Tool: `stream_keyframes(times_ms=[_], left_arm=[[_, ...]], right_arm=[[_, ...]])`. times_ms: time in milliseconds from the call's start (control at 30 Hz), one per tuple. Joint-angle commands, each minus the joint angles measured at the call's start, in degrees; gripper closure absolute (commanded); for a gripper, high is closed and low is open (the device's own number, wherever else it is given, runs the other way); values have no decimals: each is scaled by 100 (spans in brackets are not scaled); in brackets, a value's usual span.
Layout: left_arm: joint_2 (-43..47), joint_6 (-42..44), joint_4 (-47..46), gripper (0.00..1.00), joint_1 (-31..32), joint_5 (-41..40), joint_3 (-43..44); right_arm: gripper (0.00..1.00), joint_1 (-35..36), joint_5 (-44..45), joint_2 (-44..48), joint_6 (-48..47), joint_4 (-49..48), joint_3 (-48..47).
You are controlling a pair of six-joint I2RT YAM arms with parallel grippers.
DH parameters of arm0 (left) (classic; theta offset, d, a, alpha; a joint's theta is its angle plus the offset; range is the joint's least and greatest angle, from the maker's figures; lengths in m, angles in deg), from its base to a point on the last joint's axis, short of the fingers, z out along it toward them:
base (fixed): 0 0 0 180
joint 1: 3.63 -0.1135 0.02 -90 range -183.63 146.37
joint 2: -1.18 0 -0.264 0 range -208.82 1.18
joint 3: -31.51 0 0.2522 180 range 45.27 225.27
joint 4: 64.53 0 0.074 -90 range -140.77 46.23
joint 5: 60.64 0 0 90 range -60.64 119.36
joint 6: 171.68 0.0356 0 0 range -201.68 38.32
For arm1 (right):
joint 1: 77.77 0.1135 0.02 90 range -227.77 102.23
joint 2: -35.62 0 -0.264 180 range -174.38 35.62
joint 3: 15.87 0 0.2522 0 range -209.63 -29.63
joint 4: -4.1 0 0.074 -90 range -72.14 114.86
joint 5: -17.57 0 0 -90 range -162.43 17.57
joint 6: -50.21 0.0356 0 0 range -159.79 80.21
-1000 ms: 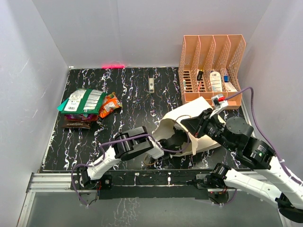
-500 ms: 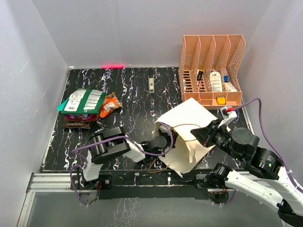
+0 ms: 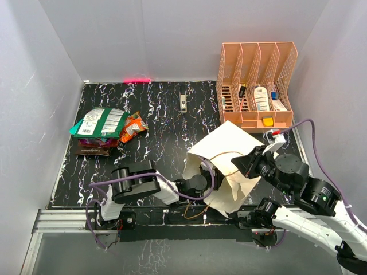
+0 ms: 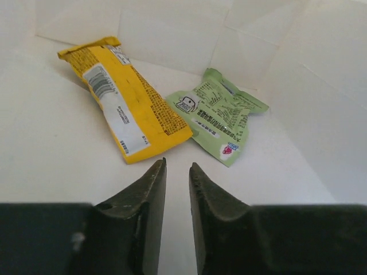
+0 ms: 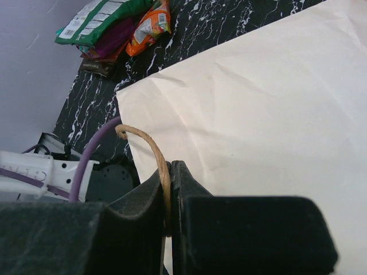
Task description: Take the snacks out of the paper bag
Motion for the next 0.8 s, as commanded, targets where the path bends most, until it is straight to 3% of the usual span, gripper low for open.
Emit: stream_keyframes(times_ms=[0,400,600,767], left_arm=[[-476,301,-657,73,45,-587,406],[-1490,1111,-1090,28,49,-1624,1536],[-2201,2024,-1352,19,26,-2161,2233],[-2729,2975,-1835,19,-56,-2382,2631]], right_arm=[[93,13,-146,-195,-75,-627,-215],[93,12,-332,-346,-160,-922,-376],[93,13,-466,-305,-111,-973,-371],[93,13,-546,-297,-103,-998,-396]])
